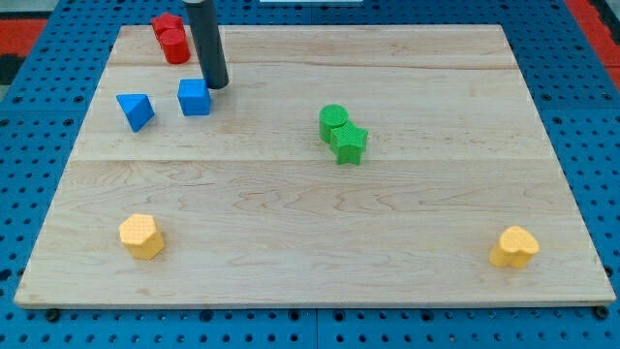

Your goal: Push the yellow hexagon to the bottom center of the board

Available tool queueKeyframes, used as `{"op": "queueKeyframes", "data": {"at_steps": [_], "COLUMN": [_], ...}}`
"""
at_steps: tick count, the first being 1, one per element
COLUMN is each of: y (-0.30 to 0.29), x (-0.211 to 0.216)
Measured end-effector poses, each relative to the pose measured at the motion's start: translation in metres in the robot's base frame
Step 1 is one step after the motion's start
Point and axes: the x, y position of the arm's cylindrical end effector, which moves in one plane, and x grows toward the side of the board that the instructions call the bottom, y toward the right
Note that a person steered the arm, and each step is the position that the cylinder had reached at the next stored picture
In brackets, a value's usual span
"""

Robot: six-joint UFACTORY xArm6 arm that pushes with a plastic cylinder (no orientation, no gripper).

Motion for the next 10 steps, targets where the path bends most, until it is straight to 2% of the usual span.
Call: {"op": "queueKeyframes", "data": {"at_steps": [1,2,3,4,5,6,7,8,9,10], "y": [-0.023,-0.075,-0.052,-0.057,-0.139,-0.159,-0.144,-0.125,-0.135,-0.128], "x": [0.023,0.03,0.052,0.12,0.174,0.229,0.27,0.277,0.276,0.251]}}
